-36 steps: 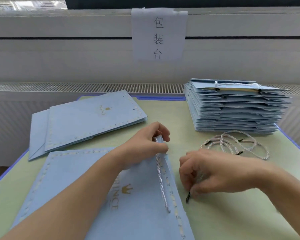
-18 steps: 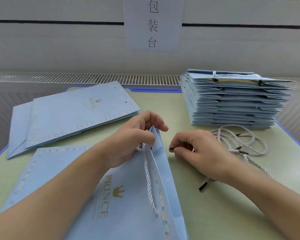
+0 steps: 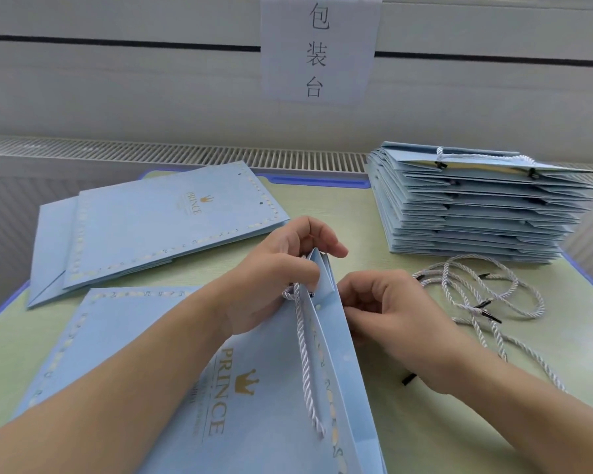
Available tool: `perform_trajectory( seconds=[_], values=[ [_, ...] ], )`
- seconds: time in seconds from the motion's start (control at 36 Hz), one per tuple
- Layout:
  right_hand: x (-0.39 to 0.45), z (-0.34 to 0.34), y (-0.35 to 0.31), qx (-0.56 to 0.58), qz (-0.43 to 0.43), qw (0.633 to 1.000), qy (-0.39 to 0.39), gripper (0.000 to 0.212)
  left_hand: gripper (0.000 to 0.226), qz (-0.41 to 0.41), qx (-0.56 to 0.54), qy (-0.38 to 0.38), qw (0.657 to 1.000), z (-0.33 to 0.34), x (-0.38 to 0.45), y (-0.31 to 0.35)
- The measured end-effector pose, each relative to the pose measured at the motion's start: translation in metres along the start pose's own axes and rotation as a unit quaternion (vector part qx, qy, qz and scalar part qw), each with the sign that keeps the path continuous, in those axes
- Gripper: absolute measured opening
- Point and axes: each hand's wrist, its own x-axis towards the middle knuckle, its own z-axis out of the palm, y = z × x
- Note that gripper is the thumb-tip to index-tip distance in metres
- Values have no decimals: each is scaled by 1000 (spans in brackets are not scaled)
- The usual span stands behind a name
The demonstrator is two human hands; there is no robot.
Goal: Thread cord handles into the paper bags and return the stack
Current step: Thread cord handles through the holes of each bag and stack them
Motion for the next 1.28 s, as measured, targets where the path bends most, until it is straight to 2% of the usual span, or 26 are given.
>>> perform_trajectory(
  seconds=[0.08,0.19,0.31,0.61,0.78,1.03,1.17,1.28],
  values=[
    [1,2,0,52,29,998,-7,20,49,1,5,0,1000,0,0,0],
    [1,5,-1,68,23,997,-12,18,49,0,8,-2,1000,2,0,1],
    [0,8,-1,72,8,997,1,3,48,-2,1,4,1000,3,1,0],
    [-2,10,-7,164,12,986,28,18,47,5,-11,6,1000,4,1,-1],
    [-1,11,-4,105,-4,993,45,21,47,9,-7,6,1000,5,1,-4],
    [-3,10,-8,152,22,988,10,21,51,3,-3,3,1000,4,2,-3],
    [-6,7,-9,183,24,982,-43,22,52,-1,-21,-3,1000,4,1,-1],
    [-4,8,-10,180,12,983,-42,24,53,3,-29,-3,1000,3,1,-2]
  ],
)
